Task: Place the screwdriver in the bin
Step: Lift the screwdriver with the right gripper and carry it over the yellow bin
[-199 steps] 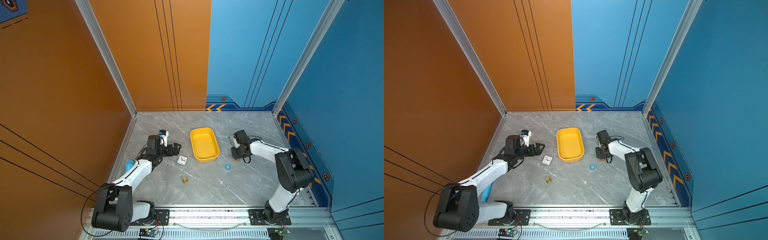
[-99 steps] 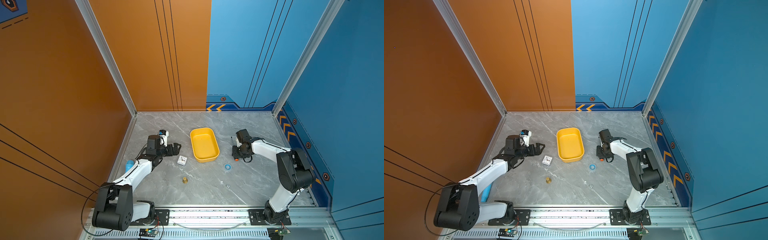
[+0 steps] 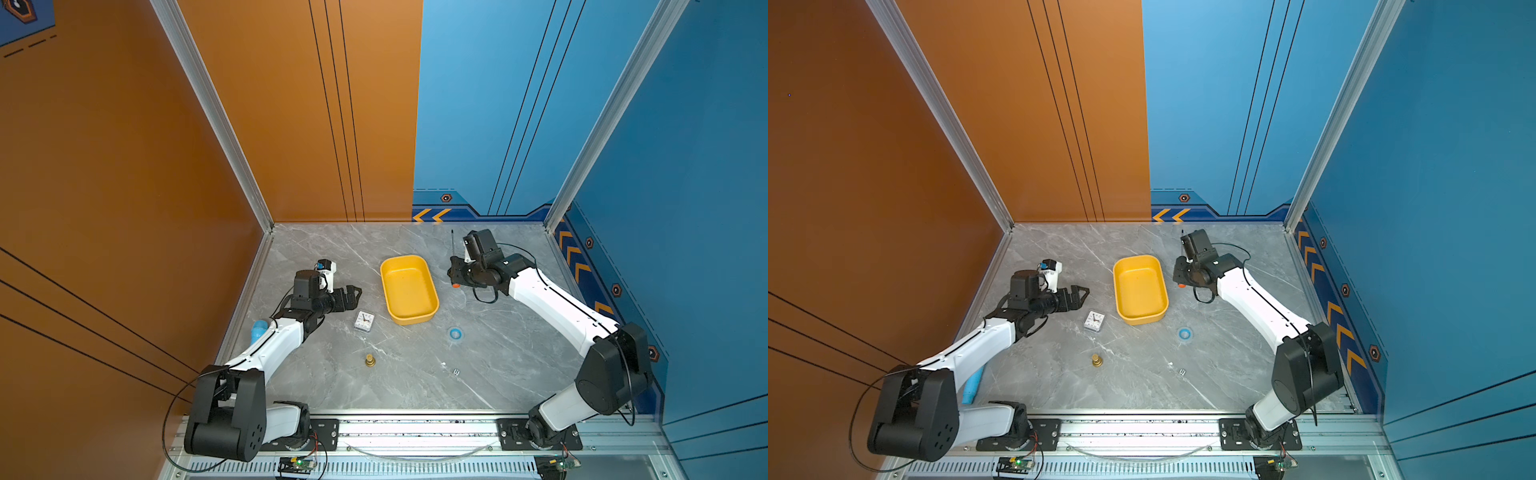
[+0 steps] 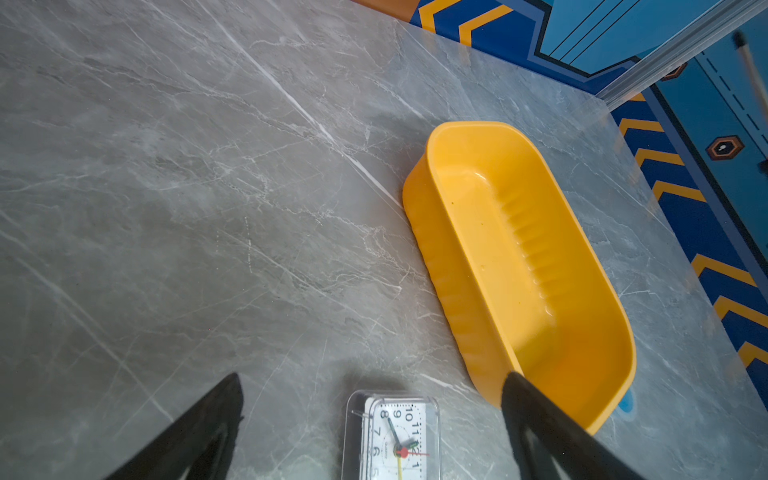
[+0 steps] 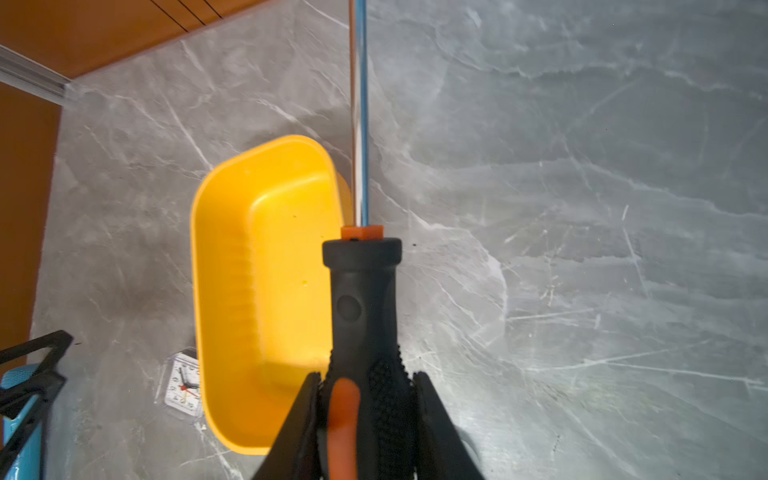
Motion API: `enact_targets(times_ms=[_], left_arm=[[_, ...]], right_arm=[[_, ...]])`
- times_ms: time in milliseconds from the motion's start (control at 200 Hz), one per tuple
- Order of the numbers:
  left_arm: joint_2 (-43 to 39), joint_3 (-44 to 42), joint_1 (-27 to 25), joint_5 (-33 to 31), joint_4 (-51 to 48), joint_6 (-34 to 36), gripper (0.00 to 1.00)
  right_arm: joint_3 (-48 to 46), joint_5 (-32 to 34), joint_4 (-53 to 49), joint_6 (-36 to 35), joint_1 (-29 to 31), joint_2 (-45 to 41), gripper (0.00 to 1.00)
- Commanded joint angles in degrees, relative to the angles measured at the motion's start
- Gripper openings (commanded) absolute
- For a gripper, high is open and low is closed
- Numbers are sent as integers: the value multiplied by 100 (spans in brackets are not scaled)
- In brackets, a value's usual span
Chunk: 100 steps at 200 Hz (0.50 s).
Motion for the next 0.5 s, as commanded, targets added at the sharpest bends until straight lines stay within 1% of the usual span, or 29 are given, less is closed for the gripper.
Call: enact_targets(times_ms=[0,100,160,280,300,310,340,496], left_arm=[[-56,7,48,168,123,-50,98],[-15,32,49,315,148,-77,98],[26,52,46,427,173,-110,98],[124,102,44,675,225,-187,98],[139,113,37,687,229,-192,98],[134,113,32,699,227,-199,98],[152,118,31,718,228,-201,98],[203,142,22,809,229,-210,98]], right_arm=[[492,940,-437,322,517,255,0],[874,1507,-574,450,906,595,0],[1072,1688,-676,491,1059,861,0],[1320,1577,-741,629,1150,1333,0],[1351,1558,-741,630,1150,1395,0],[1358,1548,-739,636,1275,1428,0],[1386,1531,-740,642,1352,1520,0],[1448,1436,-738,641,1477,1898,0]])
